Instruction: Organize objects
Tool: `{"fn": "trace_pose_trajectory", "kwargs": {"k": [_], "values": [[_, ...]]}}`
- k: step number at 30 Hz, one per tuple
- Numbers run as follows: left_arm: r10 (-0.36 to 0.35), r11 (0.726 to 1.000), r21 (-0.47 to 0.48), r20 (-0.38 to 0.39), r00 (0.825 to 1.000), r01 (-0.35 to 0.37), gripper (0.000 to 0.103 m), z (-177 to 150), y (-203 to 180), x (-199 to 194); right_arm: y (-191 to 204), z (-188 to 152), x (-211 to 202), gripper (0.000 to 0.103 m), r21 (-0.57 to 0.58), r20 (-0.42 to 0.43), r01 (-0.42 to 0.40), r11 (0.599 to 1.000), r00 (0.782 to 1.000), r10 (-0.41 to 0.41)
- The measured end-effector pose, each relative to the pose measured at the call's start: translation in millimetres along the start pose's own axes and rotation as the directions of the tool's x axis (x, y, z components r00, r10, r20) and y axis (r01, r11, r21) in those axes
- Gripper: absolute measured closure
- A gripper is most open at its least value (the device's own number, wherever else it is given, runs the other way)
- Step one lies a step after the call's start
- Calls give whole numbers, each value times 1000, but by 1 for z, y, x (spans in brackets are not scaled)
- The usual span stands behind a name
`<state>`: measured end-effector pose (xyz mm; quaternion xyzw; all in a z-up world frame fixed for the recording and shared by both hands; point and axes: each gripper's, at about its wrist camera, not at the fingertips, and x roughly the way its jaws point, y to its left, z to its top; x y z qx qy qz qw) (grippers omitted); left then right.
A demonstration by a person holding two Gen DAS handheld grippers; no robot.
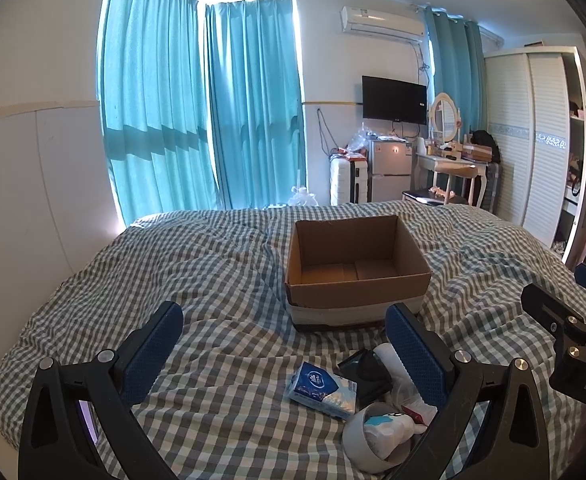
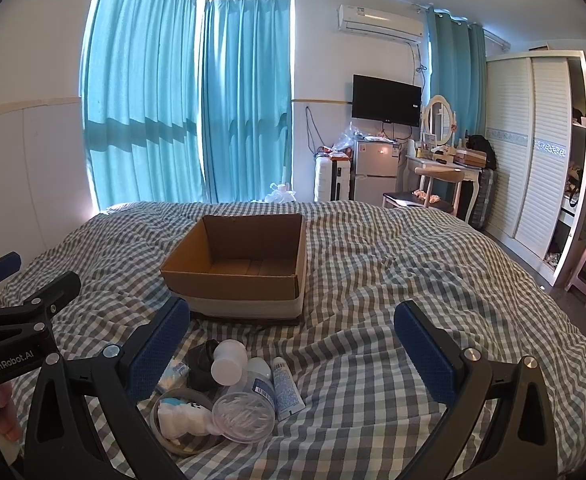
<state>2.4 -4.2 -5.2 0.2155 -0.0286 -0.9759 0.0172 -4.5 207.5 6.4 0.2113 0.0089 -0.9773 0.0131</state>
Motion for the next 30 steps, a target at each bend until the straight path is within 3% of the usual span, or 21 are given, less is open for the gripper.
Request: {"fn": "trace_pose_trajectory", "kwargs": {"k": [30], "values": [[-1,1000,-2,-6,1000,1,0,-2,-2,1,6,1,-2,0,-27,8,-4,1000,1000,4]]}}
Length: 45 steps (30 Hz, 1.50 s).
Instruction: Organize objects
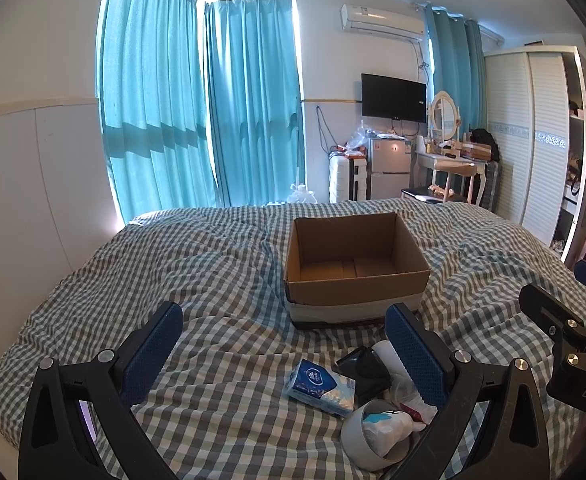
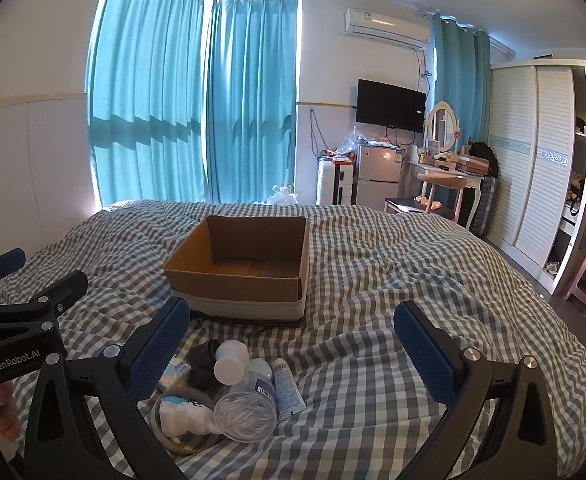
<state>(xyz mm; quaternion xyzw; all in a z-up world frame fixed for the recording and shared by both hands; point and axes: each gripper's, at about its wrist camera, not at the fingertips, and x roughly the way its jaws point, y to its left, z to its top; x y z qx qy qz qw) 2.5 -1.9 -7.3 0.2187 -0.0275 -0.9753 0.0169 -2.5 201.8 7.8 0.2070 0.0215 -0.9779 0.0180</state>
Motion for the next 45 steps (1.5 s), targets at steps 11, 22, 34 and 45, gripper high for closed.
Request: {"fn": "trace_pose_trajectory", "kwargs": {"k": [11,22,34,45], "values": [[-5,1000,-4,-16,1000,5,0,1,0,-2,4,4,-4,3,-10,-5,-12,1000,1000,12],[-8,1000,-8,-58,998,7,0,1,4,-1,13,6,-11,3,-37,-10,-27,999,1000,26],[2,1000,-4,-151,989,-2,0,-17,6,29,18,-11,13,5,-56,-99,-46,997,994,40],[-21,999,29,-311,950,32,0,-46,1,87,13,-42,55,6,-54,-229,-67,996,972,53]]}}
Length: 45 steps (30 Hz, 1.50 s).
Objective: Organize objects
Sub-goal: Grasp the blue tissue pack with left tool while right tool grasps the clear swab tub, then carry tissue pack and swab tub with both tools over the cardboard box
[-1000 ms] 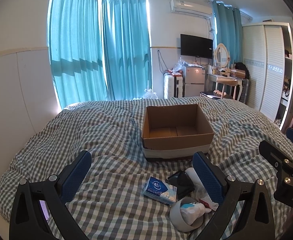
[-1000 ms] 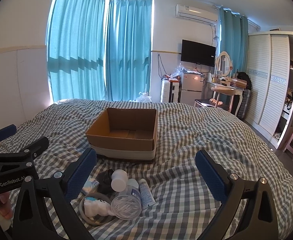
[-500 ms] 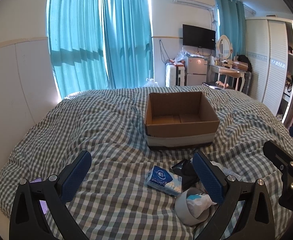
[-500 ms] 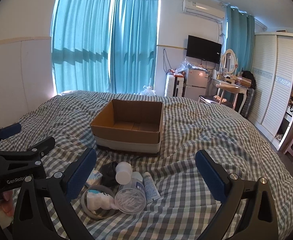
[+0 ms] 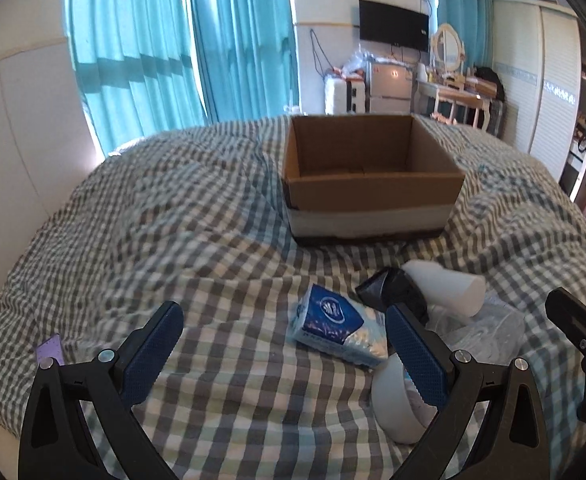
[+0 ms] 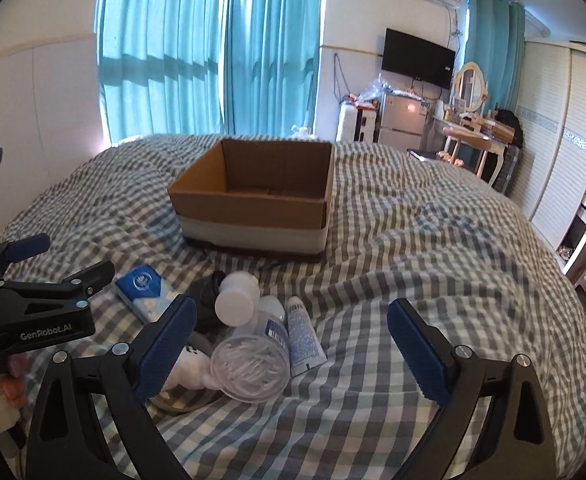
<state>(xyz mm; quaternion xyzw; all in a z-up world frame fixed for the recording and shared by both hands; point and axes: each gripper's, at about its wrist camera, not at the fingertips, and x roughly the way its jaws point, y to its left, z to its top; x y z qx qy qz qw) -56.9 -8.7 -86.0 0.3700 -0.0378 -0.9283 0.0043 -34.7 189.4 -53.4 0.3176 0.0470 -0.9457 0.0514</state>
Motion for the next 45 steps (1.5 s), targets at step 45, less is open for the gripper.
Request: {"fn": "trace_pose_trajectory", "kwargs": {"k": [45], "values": [[-78,983,154,-167,983,104,32,2,-46,60,-44,-1,48,41,73,-130,-47,996,990,57]]}}
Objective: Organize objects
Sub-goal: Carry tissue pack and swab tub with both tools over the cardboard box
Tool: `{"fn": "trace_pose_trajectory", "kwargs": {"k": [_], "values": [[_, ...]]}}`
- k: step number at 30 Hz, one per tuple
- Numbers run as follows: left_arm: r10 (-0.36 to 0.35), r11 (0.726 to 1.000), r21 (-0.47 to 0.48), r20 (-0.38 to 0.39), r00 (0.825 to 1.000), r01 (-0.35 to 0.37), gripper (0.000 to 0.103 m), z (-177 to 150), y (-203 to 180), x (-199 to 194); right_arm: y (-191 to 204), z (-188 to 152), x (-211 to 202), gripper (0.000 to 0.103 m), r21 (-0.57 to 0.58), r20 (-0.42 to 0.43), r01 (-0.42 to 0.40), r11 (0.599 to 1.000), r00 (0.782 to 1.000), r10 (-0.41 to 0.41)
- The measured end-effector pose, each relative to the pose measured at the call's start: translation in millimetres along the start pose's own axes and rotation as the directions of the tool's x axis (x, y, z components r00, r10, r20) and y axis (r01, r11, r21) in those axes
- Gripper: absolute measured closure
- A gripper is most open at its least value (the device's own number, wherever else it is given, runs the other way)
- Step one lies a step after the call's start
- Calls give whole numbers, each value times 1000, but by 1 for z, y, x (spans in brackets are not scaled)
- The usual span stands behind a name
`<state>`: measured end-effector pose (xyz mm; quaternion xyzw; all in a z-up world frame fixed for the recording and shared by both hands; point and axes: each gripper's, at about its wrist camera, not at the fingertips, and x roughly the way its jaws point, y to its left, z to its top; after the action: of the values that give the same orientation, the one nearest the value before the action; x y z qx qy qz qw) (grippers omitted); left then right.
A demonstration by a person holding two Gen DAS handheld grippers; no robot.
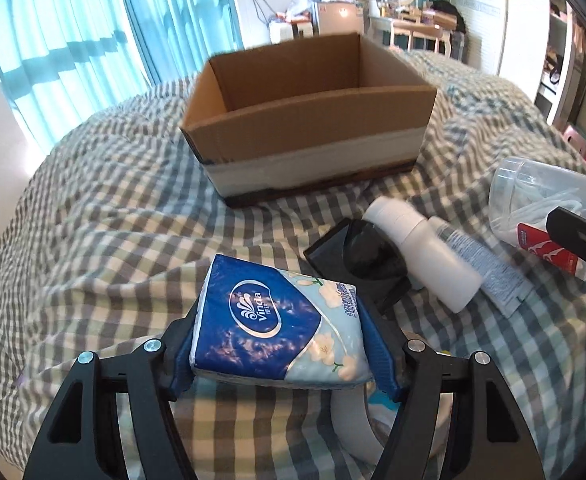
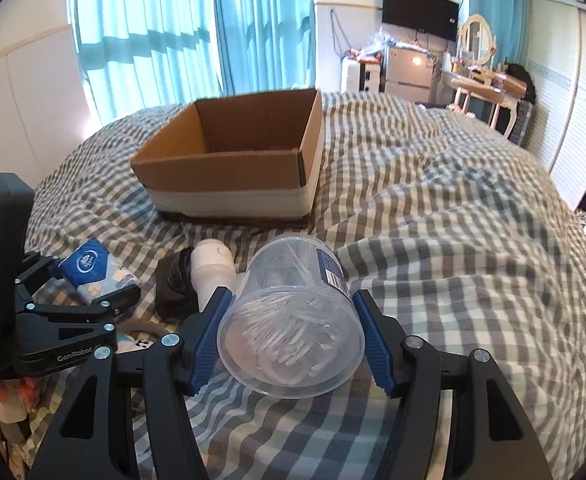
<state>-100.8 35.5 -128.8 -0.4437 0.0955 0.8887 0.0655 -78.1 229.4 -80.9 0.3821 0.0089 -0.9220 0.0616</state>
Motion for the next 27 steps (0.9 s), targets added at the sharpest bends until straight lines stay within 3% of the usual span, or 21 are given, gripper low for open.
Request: {"fn": "trace_pose_trajectory", "kwargs": {"k": [9,14,23,27], "values": [[19,999,-41,105,994,-15,32,9,12,-39,9,9,-40,41,-24,95,39,999,995,-37],[35,998,-61,188,982,-24,32,35,26,-62,22,28,-52,41,-95,142,61,994,989,-47],[38,997,-67,259,965,-21,32,109,48,-66,37,109,-47,41,-173,200,13,985,980,22],[97,995,-30,289,953,-92,32,138,45,-53,39,151,-29,41,-162,189,-58,985,978,89]]}}
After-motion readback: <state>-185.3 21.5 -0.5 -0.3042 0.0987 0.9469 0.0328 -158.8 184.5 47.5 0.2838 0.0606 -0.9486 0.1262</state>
